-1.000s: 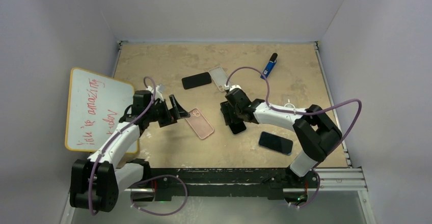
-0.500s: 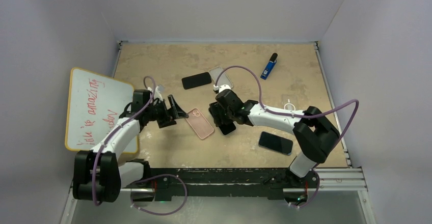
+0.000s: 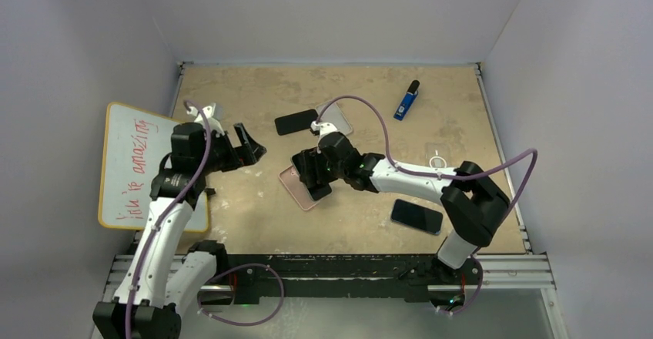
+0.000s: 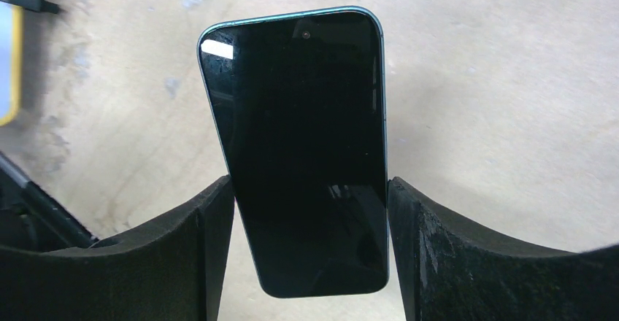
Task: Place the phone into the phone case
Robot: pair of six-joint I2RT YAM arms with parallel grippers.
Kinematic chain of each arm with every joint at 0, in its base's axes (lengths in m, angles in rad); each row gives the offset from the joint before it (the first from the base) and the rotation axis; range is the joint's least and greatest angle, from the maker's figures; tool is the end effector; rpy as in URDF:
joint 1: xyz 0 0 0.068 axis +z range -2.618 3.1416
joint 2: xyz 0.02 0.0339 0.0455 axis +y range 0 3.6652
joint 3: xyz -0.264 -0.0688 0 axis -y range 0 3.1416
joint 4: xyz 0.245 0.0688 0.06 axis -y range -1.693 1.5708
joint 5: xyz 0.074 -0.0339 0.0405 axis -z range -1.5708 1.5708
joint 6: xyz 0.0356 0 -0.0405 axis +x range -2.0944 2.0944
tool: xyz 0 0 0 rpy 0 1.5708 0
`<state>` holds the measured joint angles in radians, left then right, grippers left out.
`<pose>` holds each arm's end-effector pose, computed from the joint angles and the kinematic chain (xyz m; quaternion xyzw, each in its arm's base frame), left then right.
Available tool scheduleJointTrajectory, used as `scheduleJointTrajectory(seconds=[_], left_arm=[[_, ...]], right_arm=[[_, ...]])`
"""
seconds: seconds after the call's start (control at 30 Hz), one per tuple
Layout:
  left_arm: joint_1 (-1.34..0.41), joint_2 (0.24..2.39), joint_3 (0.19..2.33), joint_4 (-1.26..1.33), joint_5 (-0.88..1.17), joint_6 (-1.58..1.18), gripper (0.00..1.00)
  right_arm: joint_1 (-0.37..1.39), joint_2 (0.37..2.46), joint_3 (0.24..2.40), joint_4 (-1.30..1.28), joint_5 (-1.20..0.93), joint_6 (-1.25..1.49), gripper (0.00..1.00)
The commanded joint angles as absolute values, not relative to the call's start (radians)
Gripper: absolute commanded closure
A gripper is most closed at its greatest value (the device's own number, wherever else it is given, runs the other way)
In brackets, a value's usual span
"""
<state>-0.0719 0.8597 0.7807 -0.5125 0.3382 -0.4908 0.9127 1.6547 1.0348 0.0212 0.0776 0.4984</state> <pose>0.1846 -0.0251 0.2940 -0.1035 0.8674 -0.2714 0.4041 0.2266 0.2885 0.2214 -0.1640 0.8684 0.2766 0.3776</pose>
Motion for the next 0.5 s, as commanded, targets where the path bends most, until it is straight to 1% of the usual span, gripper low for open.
scheduleJointTrajectory(seconds=[0.0, 0.17, 0.3, 0.47], left_arm=[[-0.065, 0.784, 0.897, -0.616, 0.224, -0.409, 0.0], [-0.064, 0.723, 0.908, -0.622, 0.189, -0.421, 0.02], [-0.065, 0.72, 0.898, -0.633, 0.198, -0.439, 0.02], [-0.064, 0.689, 0.87, -0.635, 0.203, -0.462, 0.03]], right_arm=[[0.937, 1.686, 1.089, 0.191, 0.03, 0.546, 0.51], [0.952, 1.742, 1.104, 0.269, 0.019, 0.546, 0.51], [0.961, 1.773, 1.088, 0.346, 0.013, 0.525, 0.52], [0.992, 1.801, 1.074, 0.349, 0.083, 0.463, 0.52]])
